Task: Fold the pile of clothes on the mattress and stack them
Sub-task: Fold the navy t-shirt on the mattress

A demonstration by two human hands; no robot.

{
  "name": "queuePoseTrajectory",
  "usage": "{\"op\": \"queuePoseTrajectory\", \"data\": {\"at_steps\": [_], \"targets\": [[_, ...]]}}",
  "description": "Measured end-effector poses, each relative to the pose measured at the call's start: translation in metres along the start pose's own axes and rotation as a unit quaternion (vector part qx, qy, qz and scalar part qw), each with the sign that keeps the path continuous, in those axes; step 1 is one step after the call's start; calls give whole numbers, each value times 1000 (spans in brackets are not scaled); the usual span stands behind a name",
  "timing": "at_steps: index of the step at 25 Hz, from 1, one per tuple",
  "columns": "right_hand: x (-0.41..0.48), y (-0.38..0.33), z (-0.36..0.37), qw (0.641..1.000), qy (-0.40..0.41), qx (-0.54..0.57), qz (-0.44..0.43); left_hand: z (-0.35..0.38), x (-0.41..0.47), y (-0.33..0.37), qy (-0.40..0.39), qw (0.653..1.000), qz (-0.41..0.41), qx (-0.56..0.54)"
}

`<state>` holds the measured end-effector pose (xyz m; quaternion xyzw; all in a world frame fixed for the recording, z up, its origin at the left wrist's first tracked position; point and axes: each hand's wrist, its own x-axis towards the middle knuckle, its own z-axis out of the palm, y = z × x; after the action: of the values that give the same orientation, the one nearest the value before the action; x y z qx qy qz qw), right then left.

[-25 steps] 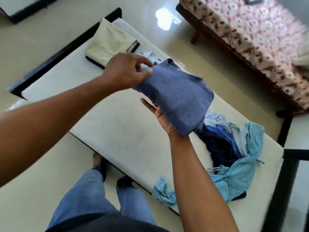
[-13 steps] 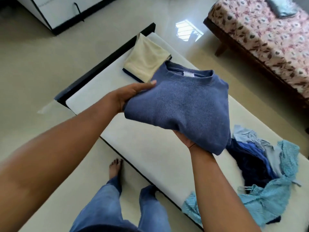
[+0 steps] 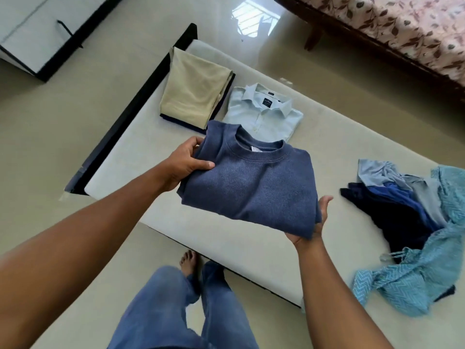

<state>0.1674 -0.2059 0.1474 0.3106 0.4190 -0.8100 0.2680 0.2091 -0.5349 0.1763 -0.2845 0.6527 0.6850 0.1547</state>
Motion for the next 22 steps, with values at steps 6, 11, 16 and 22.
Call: {"op": "queuePoseTrajectory", "data": {"at_steps": [6, 11, 16, 22], "targets": [[49, -35, 3, 950, -46, -301, 65, -3, 49, -10, 4, 1000, -19, -3], [92, 8, 15, 913, -16, -406, 36, -40, 94, -52, 18, 994, -111, 6], [135, 94, 50, 906, -3, -420, 55, -114, 117, -91, 67, 982, -175, 21], [197, 201, 117, 912, -24, -400, 87, -251, 152, -130, 152, 980, -130, 17]]}}
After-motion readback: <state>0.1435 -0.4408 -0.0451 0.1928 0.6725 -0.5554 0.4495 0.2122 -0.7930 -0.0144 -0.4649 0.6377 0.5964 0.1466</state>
